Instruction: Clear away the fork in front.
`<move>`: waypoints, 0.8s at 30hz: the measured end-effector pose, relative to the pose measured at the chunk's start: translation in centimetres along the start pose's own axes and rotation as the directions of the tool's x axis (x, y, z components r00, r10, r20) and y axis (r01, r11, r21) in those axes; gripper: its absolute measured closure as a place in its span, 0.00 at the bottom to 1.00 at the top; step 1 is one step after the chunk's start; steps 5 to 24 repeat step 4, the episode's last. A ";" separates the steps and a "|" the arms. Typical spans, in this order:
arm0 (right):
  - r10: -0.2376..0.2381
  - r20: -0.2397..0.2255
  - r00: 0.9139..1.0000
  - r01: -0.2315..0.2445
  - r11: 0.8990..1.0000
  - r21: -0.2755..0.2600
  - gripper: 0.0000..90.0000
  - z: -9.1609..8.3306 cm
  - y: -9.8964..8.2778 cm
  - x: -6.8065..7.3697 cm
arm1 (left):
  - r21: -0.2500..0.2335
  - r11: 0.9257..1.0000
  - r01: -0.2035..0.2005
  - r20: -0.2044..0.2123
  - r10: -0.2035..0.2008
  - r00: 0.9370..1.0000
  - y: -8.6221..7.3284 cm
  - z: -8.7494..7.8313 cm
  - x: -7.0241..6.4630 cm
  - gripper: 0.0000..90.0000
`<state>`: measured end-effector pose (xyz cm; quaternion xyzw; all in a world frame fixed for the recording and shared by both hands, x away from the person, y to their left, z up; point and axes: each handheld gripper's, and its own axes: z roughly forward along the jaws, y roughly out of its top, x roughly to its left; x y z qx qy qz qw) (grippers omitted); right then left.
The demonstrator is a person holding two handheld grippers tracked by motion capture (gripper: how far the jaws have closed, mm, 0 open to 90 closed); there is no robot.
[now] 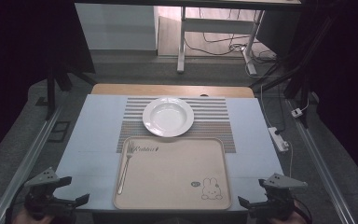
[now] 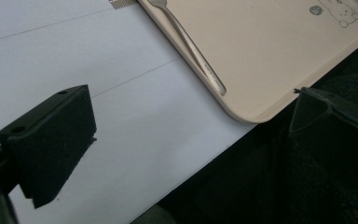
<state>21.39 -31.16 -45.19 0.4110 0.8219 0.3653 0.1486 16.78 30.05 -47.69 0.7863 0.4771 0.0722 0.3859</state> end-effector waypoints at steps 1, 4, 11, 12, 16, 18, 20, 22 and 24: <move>0.001 -0.001 1.000 -0.001 1.000 0.002 0.01 0.0 0.0 0.0 | 0.004 1.000 0.000 0.000 0.000 1.000 0.0 0.0 0.0 0.01; 0.001 -0.002 1.000 -0.001 1.000 0.010 0.01 0.1 0.0 -0.1 | 0.004 1.000 0.008 0.006 -0.008 1.000 0.2 0.1 0.1 0.00; 0.001 -0.002 1.000 -0.001 1.000 0.010 0.01 0.1 0.0 -0.1 | 0.004 1.000 0.008 0.006 -0.008 1.000 0.2 0.1 0.1 0.00; 0.001 -0.002 1.000 -0.001 1.000 0.010 0.01 0.1 0.0 -0.1 | 0.004 1.000 0.008 0.006 -0.008 1.000 0.2 0.1 0.1 0.00; 0.001 -0.002 1.000 -0.001 1.000 0.010 0.01 0.1 0.0 -0.1 | 0.004 1.000 0.008 0.006 -0.008 1.000 0.2 0.1 0.1 0.00; 0.001 -0.002 1.000 -0.001 1.000 0.010 0.01 0.1 0.0 -0.1 | 0.004 1.000 0.008 0.006 -0.008 1.000 0.2 0.1 0.1 0.00; 0.001 -0.002 1.000 -0.001 1.000 0.010 0.01 0.1 0.0 -0.1 | 0.004 1.000 0.008 0.006 -0.008 1.000 0.2 0.1 0.1 0.00; 0.001 -0.002 1.000 -0.001 1.000 0.010 0.01 0.1 0.0 -0.1 | 0.004 1.000 0.008 0.006 -0.008 1.000 0.2 0.1 0.1 0.00; 0.001 -0.002 1.000 -0.001 1.000 0.010 0.01 0.1 0.0 -0.1 | 0.004 1.000 0.008 0.006 -0.008 1.000 0.2 0.1 0.1 0.00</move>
